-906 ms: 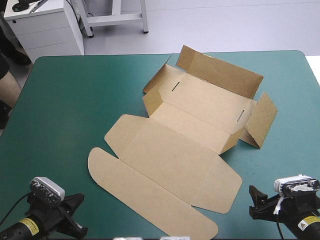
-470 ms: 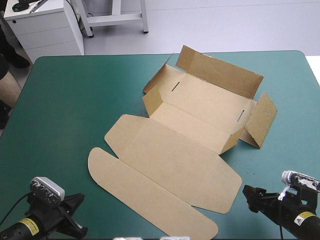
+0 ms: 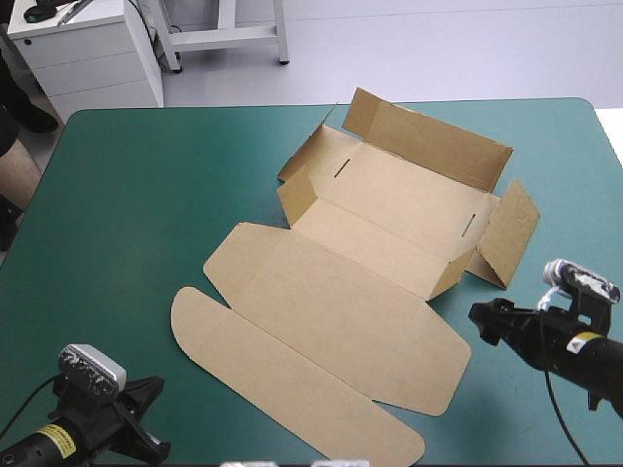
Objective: Fold the box
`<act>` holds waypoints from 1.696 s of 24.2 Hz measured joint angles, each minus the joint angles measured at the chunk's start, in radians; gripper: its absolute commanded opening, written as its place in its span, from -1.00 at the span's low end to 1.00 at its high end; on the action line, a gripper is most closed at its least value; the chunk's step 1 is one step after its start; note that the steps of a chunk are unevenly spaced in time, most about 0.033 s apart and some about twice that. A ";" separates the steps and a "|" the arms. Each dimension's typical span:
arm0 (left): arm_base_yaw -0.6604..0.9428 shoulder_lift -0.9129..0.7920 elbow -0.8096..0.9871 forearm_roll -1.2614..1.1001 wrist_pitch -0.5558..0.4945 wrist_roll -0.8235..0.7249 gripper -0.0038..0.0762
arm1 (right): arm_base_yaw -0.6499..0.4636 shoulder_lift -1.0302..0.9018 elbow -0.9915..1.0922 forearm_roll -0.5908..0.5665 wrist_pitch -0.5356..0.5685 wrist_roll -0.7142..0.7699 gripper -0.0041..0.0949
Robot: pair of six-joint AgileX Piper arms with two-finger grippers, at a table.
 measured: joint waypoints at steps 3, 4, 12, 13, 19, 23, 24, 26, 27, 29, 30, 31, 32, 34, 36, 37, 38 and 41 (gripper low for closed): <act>0.000 0.000 0.000 0.000 0.000 0.000 -0.92 | 0.000 0.099 -0.069 0.005 0.001 0.000 0.63; 0.000 0.000 0.000 0.000 0.000 0.000 -0.92 | 0.000 0.139 -0.092 0.010 0.001 0.000 0.62; 0.000 0.000 0.000 0.000 0.000 0.000 -0.92 | 0.000 0.377 -0.215 0.052 -0.029 -0.023 0.58; 0.000 0.000 0.000 0.000 0.000 0.000 -0.92 | 0.000 0.407 -0.223 0.058 -0.034 -0.025 0.58; 0.000 0.000 0.000 0.000 0.000 0.000 -0.92 | 0.000 0.596 -0.233 0.121 -0.062 -0.045 0.58; 0.000 0.000 0.000 0.000 0.000 0.000 -0.92 | 0.001 0.688 -0.234 0.169 -0.104 -0.068 0.57; 0.000 0.000 0.000 0.000 0.000 0.000 -0.92 | 0.001 0.726 -0.234 0.201 -0.124 -0.102 0.57; 0.000 0.000 0.000 0.000 0.000 0.000 -0.92 | 0.001 0.767 -0.234 0.262 -0.140 -0.165 0.56; 0.000 0.000 0.000 0.000 0.000 0.000 -0.92 | 0.001 0.775 -0.234 0.284 -0.146 -0.185 0.47; 0.000 0.000 0.000 0.000 0.000 0.000 -0.92 | 0.001 0.801 -0.235 0.346 -0.164 -0.249 0.16; 0.000 0.000 0.000 0.000 0.000 0.000 -0.92 | 0.001 0.814 -0.237 0.373 -0.166 -0.281 -0.10; 0.000 0.000 0.000 0.000 0.000 0.000 -0.92 | 0.001 0.821 -0.237 0.385 -0.168 -0.297 -0.31; 0.000 0.000 0.000 0.000 0.000 0.000 -0.92 | 0.001 0.823 -0.237 0.387 -0.169 -0.307 -0.60; 0.000 0.000 0.000 0.000 0.000 -0.002 -0.92 | 0.001 0.824 -0.238 0.385 -0.171 -0.321 -0.94; 0.000 0.000 0.000 0.000 0.000 -0.002 -0.92 | 0.001 0.825 -0.238 0.384 -0.174 -0.356 -0.95; 0.000 0.000 0.000 0.000 0.000 -0.002 -0.92 | 0.001 0.825 -0.238 0.392 -0.174 -0.368 -0.95; 0.000 0.000 0.000 0.000 0.000 -0.002 -0.92 | 0.001 0.825 -0.238 0.393 -0.174 -0.375 -0.95; 0.000 0.000 0.000 0.000 0.000 -0.002 -0.92 | 0.001 0.825 -0.238 0.395 -0.178 -0.406 -0.95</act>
